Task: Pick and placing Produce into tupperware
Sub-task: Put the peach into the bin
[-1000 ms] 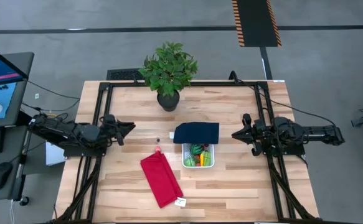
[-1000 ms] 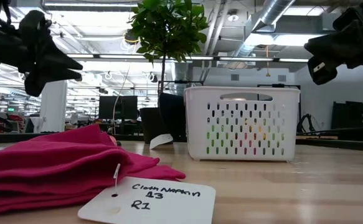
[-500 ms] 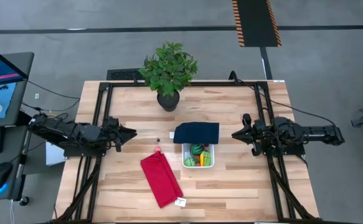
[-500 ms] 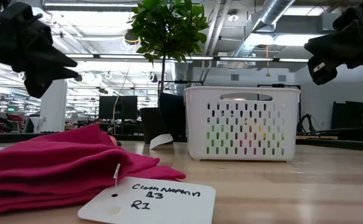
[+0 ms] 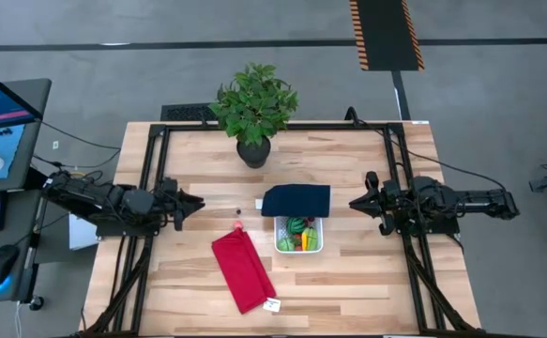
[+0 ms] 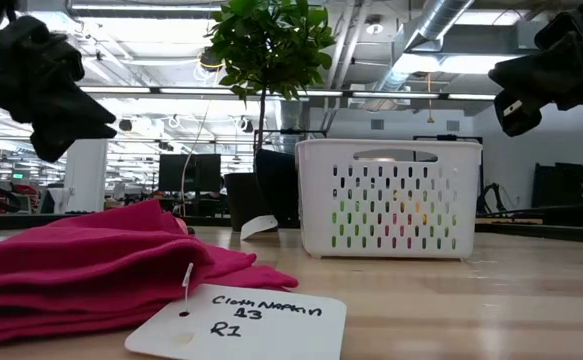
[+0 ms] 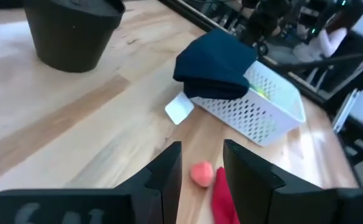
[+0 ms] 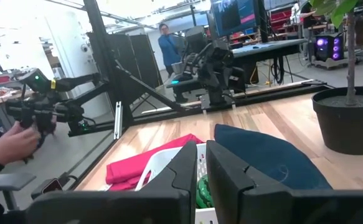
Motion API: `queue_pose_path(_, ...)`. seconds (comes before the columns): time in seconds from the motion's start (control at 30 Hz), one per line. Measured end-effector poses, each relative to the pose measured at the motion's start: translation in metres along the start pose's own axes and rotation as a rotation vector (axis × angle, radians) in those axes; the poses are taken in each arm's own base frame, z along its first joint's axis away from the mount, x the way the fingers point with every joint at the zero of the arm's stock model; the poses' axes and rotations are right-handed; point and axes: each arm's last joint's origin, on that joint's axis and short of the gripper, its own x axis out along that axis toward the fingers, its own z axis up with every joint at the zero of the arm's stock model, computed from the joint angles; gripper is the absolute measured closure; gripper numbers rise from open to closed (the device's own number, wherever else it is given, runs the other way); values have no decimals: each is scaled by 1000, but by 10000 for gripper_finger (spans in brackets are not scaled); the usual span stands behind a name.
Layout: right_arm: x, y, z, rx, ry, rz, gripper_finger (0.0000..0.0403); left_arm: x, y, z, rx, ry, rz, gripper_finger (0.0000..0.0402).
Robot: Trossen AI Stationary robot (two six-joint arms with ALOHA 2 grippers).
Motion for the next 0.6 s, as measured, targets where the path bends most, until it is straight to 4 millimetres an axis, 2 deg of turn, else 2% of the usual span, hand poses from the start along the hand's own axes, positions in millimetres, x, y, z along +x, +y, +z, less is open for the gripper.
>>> queue_pose_path(0.17,0,0,0,0,0,0,344,0,0,1,23,-18,18,294)
queue_pose_path(0.3,0,0,0,0,0,0,344,0,1,2,-78,-50,50,294)
queue_pose_path(0.5,0,0,0,0,0,0,344,2,-2,1,66,-12,-2,294)
queue_pose_path(0.6,0,0,0,0,0,0,344,-1,-12,13,88,-40,-83,294)
